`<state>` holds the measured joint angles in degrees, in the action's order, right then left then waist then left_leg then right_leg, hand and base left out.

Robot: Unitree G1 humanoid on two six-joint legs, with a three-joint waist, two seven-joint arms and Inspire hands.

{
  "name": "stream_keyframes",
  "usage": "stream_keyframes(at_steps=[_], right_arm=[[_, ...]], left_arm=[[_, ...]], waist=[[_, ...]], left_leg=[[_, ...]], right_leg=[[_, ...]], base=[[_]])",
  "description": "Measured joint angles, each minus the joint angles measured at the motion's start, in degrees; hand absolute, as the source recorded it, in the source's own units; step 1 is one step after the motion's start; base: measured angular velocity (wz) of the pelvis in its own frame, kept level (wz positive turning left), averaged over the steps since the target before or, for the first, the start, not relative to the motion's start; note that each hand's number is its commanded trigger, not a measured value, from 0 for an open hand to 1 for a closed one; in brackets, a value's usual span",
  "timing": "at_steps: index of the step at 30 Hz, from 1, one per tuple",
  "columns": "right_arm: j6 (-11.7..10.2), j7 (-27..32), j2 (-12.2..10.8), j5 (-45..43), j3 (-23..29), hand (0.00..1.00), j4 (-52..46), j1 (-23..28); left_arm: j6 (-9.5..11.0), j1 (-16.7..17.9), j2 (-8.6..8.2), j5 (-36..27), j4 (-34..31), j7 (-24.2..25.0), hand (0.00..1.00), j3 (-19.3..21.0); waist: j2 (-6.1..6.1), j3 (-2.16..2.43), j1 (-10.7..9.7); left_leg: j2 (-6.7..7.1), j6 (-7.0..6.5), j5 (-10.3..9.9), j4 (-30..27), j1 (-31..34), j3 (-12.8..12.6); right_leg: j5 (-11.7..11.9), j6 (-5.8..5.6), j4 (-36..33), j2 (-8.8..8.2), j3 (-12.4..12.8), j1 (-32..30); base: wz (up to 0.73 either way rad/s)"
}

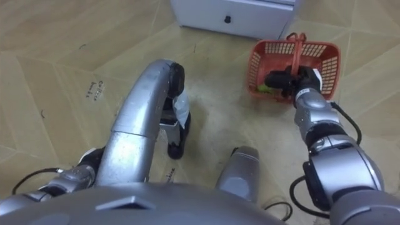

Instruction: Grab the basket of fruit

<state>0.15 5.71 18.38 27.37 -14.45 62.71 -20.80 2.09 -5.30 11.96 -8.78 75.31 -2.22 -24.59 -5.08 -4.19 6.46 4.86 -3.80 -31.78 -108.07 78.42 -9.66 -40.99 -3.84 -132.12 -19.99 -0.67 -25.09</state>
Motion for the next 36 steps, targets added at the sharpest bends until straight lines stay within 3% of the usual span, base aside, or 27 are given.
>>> stream_keyframes(at_steps=[5, 9, 11, 14, 18, 22, 23, 26, 28, 29, 30, 33, 35, 36], right_arm=[[0.68, 0.3, -0.28, -0.96, -0.02, 1.0, -7.26, 0.01], [0.65, -0.4, -0.23, -3.77, -0.08, 1.0, -9.6, -1.14], [0.7, -1.37, -0.17, -5.51, -0.08, 1.0, -9.82, -1.78], [1.29, -2.41, -0.35, -5.9, -0.08, 1.0, -12.5, -1.8], [2.18, -2.4, -0.43, -8.19, -0.01, 1.0, -17.41, -1.73], [2.49, -2.68, -0.56, -11.83, 0.0, 1.0, -23.37, -0.38], [2.47, -2.81, -0.58, -13.18, -0.01, 1.0, -26.81, 1.01], [2.41, -3.87, -0.56, -15.23, 0.2, 1.0, -32.26, 3.35], [2.3, -4.04, -0.9, -16.16, 0.71, 1.0, -34.92, 5.82], [2.29, -4.36, -0.97, -16.2, 0.74, 1.0, -36.22, 7.63], [2.3, -4.85, -1.02, -16.26, 0.75, 1.0, -37.86, 9.48], [2.06, -5.75, -1.05, -16.53, 0.85, 1.0, -40.67, 11.13], [1.81, -5.73, -1.32, -16.89, 1.8, 1.0, -41.06, 11.86], [1.8, -5.75, -1.43, -16.78, 2.28, 1.0, -41.23, 12.45]], left_arm=[[0.01, -2.23, 0.37, 0.01, -0.05, -0.19, 0.0, 1.66], [0.17, -3.68, 0.78, 0.27, -0.64, -0.03, 0.0, 4.94], [0.35, -3.33, 0.88, 0.65, -1.7, -0.03, 0.0, 6.74], [0.34, -2.11, 1.09, 0.96, -2.12, 0.08, 0.0, 8.74], [0.05, -0.47, 1.76, 1.49, -3.62, -0.31, 0.0, 10.38], [-0.49, 0.61, 1.82, 2.33, -4.97, -1.27, 0.0, 15.05], [-0.56, 0.96, 2.14, 2.67, -5.42, -1.71, 0.0, 16.41], [-0.76, 3.18, 2.27, 2.78, -7.11, -2.2, 0.0, 18.72], [-1.24, 5.01, 2.28, 3.04, -7.92, -2.01, 0.0, 19.14], [-1.65, 6.49, 2.28, 4.17, -8.06, -1.71, 0.0, 19.18], [-2.21, 7.94, 2.3, 4.83, -8.1, -1.64, 0.0, 19.2], [-4.12, 10.93, 2.26, 4.72, -9.0, -1.59, 0.0, 20.02], [-5.55, 11.59, 2.39, 4.72, -9.19, -1.59, 0.0, 20.26], [-6.44, 11.81, 2.45, 4.42, -10.41, -1.61, 0.0, 20.45]], waist=[[-0.14, 0.15, -1.26], [0.07, 0.27, -1.33], [0.24, 0.36, -1.08], [1.14, 0.89, 0.74], [1.25, 1.19, 0.77], [1.0, 1.44, 1.33], [0.64, 1.65, 1.02], [0.02, 2.13, 1.15], [-0.71, 2.6, 0.98], [-0.82, 2.68, 1.03], [-0.79, 2.77, 1.05], [-0.7, 2.88, 1.17], [-0.57, 2.88, 0.97], [0.01, 3.01, 0.66]], left_leg=[[-0.21, -1.86, -1.31, -0.6, -0.18, 0.26], [-0.33, -2.92, -1.89, 2.17, -2.22, 0.65], [-0.87, -2.99, -1.92, 5.69, -4.12, 0.66], [-3.07, -3.03, -1.92, 13.01, -8.49, 1.07], [-3.07, -4.14, -0.97, 22.78, -15.66, 0.02], [-2.79, -4.58, 0.22, 30.99, -22.22, -1.66], [-2.09, -4.51, 0.94, 33.89, -24.43, -1.66], [-2.08, -4.11, 2.55, 41.01, -30.33, -1.6], [-1.93, -3.84, 3.71, 45.55, -34.42, -1.47], [-1.91, -3.56, 4.29, 48.43, -37.5, -1.04], [-2.06, -3.13, 4.79, 50.99, -40.23, -0.41], [-2.31, -2.15, 6.02, 54.65, -43.54, 2.68], [-2.47, -1.92, 6.22, 55.16, -45.31, 3.76], [-3.45, -1.92, 6.22, 55.5, -46.67, 3.69]], right_leg=[[-0.21, 0.34, 2.7, 1.79, 0.46, 0.55], [-0.83, 0.15, 9.12, 4.3, 2.55, 0.6], [-0.83, 0.13, 13.91, 4.32, 3.02, -0.06], [-0.8, 0.08, 25.58, 4.28, 2.75, -0.13], [0.36, -1.73, 41.85, 3.43, 1.35, 5.0], [3.14, -2.32, 54.25, 1.91, -0.04, 9.67], [4.68, -2.47, 57.99, 1.44, -1.07, 11.51], [10.19, -2.62, 67.52, 2.02, -1.94, 15.82], [14.49, -2.41, 72.78, 2.33, -2.91, 18.9], [17.83, -2.38, 75.9, 2.64, -3.7, 21.25], [20.86, -2.13, 78.66, 3.2, -4.28, 23.07], [25.91, -1.47, 83.77, 4.82, -4.09, 25.2], [28.67, -1.61, 85.36, 5.8, -3.96, 26.79], [31.99, -1.63, 85.42, 7.04, -3.25, 27.31]], base=[[-0.03], [-0.19], [-0.41], [-0.66], [-0.3], [-0.24], [-0.12], [-0.2], [-0.11], [-0.2], [-0.22], [-0.35], [-0.09], [0.0]])
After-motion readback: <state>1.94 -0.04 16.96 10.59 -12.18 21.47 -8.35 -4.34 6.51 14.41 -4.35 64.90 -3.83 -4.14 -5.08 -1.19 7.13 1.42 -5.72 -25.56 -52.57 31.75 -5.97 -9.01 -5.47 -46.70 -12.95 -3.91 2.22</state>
